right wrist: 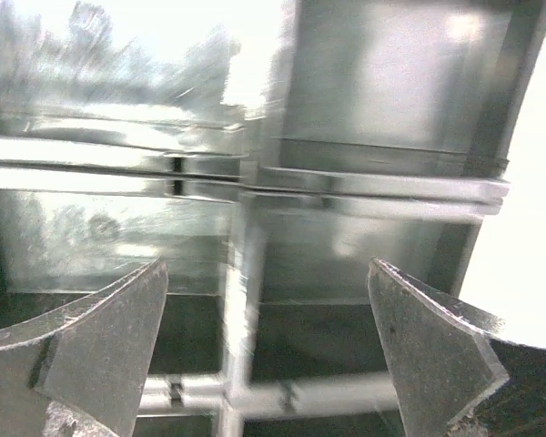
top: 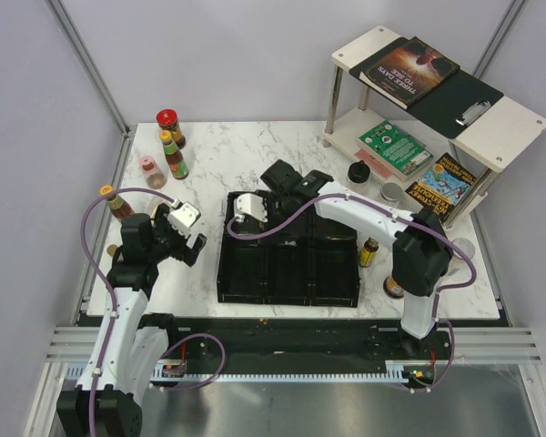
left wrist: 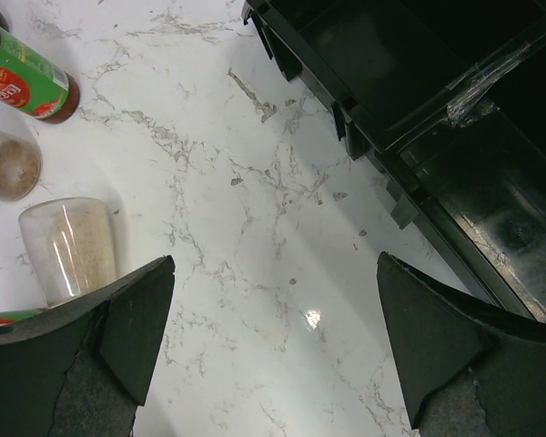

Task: Organize the condiment bottles
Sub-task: Adjust the storage box at the center of the board, then pick up the bottle from the center of the board.

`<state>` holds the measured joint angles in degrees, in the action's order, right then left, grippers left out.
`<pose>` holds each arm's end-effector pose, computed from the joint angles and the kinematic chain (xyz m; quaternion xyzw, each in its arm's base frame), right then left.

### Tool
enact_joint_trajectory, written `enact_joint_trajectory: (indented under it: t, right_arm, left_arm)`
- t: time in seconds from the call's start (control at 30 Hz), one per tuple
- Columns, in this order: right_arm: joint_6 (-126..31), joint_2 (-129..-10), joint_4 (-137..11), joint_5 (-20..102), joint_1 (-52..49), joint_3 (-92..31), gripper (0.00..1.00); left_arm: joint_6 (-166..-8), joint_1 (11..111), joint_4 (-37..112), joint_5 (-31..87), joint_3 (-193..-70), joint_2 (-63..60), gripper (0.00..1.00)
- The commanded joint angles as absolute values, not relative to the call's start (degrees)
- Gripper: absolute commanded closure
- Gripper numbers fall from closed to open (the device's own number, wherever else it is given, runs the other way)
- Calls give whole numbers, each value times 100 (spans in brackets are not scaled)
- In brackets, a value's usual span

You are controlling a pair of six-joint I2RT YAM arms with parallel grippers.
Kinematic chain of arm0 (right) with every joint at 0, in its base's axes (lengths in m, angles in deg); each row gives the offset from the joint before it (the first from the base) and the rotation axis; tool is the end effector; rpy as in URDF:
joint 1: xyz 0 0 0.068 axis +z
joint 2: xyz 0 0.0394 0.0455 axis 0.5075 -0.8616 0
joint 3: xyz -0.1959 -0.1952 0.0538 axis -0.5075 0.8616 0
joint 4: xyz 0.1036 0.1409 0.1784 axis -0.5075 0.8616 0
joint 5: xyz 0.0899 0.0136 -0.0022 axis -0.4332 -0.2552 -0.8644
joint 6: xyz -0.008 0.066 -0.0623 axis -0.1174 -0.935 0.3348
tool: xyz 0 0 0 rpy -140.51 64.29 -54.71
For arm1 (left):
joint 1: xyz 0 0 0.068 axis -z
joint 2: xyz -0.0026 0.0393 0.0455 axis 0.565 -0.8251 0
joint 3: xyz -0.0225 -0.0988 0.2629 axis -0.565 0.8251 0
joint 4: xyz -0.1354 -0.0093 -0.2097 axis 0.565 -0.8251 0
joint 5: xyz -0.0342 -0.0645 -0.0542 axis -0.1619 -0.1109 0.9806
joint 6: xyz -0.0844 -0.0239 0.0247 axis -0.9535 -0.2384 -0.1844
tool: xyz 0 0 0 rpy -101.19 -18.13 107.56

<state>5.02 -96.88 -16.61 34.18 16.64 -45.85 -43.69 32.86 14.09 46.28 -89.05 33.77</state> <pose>0.2650 0.3149 0.2218 -0.7188 0.6492 0.1226 0.2164 0.1778 -0.0313 0.2285 0.3286 0.7925 -0.0545 0.5109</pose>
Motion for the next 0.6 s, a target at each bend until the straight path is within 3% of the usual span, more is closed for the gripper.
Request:
enact_joint_trajectory:
  t: [0.0, 0.3, 0.57]
  right_arm:
    - [-241, -9044, -1894, 4145, 1626, -5174, 2]
    - [-1981, -8859, -2816, 4929, 274, -5377, 2]
    - [-2307, -8894, -3317, 5368, -535, -5114, 2]
  left_arm:
    - [-4400, 3238, 1500, 4803, -8904, 3449, 1]
    - [-4444, 3185, 1535, 4768, -8896, 3510, 1]
    - [-4461, 3167, 1562, 4777, -8878, 3519, 1]
